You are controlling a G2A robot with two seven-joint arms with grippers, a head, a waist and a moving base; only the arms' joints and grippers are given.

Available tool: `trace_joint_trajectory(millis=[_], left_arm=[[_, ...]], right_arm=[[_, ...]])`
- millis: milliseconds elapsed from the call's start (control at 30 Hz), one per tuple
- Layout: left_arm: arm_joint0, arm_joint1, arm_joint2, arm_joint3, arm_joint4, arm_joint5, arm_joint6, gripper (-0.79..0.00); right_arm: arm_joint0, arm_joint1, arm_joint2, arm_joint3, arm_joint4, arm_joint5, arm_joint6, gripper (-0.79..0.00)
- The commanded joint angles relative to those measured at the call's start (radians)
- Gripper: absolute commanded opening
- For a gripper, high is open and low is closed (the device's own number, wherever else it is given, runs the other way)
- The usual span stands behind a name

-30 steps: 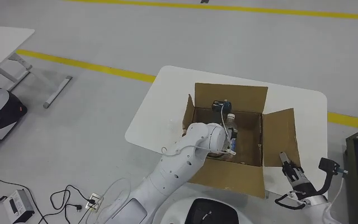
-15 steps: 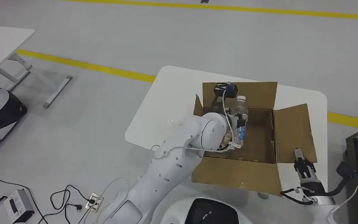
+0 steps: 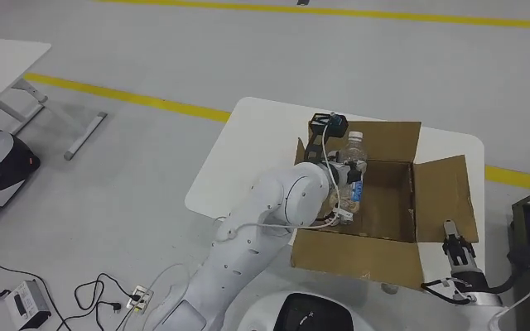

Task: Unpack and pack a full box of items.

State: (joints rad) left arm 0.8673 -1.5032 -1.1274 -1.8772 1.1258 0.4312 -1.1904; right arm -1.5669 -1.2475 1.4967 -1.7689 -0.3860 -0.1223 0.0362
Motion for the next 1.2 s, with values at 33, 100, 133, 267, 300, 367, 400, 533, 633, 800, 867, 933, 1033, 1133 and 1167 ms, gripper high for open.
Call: trace_joint_trajectory(millis=[33,100,133,267,300,367,400,533,633,800,867,933,1033,1133,1167], left_arm=[[0.000,0.000,0.000,0.000,0.000,0.000,0.000,-0.785],[0.000,0.000,0.000,0.000,0.000,0.000,0.000,-0.785],[0.000,0.000,0.000,0.000,0.000,0.000,0.000,-0.785],[0.023,0.002,-0.019,-0.017,-0.039,-0.023,0.026,-0.785],[0.023,0.004,-0.037,-0.027,-0.058,-0.036,0.002,-0.785],[0.017,0.008,-0.066,-0.042,-0.074,-0.053,-0.034,-0.785],[0.011,0.011,-0.091,-0.053,-0.088,-0.062,-0.062,-0.785],[-0.004,0.026,-0.155,-0.090,-0.079,-0.107,-0.166,-0.785],[-0.004,0.037,-0.202,-0.115,-0.072,-0.141,-0.247,-0.785],[0.010,0.055,-0.268,-0.145,-0.036,-0.185,-0.340,-0.785],[0.030,0.063,-0.290,-0.151,-0.009,-0.197,-0.345,-0.785],[0.049,0.071,-0.300,-0.154,0.026,-0.223,-0.345,-0.785],[0.080,0.083,-0.303,-0.148,0.087,-0.243,-0.345,-0.785],[0.112,0.092,-0.288,-0.140,0.131,-0.263,-0.345,-0.785],[0.122,0.095,-0.285,-0.135,0.145,-0.267,-0.345,-0.785]], right_arm=[[0.000,0.000,0.000,0.000,0.000,0.000,0.000,-0.785],[-0.002,-0.002,0.001,-0.002,0.013,0.008,-0.013,-0.785],[-0.004,-0.004,-0.001,-0.004,0.028,0.017,-0.026,-0.785],[-0.006,-0.013,-0.013,-0.011,0.069,0.065,-0.088,-0.785],[-0.005,-0.016,-0.017,-0.010,0.080,0.081,-0.107,-0.785],[-0.004,-0.019,-0.023,-0.010,0.087,0.099,-0.126,-0.785],[-0.002,-0.021,-0.026,-0.010,0.095,0.107,-0.139,-0.785],[0.006,-0.029,-0.033,-0.003,0.134,0.140,-0.173,-0.785],[0.011,-0.033,-0.037,0.000,0.154,0.160,-0.183,-0.785],[0.012,-0.036,-0.043,0.005,0.151,0.158,-0.179,-0.785],[0.009,-0.037,-0.042,0.006,0.148,0.154,-0.174,-0.785],[0.007,-0.038,-0.041,0.007,0.149,0.150,-0.170,-0.785],[0.002,-0.039,-0.038,0.010,0.147,0.144,-0.167,-0.785],[-0.001,-0.040,-0.037,0.016,0.141,0.139,-0.162,-0.785],[-0.002,-0.040,-0.037,0.018,0.136,0.137,-0.157,-0.785]])
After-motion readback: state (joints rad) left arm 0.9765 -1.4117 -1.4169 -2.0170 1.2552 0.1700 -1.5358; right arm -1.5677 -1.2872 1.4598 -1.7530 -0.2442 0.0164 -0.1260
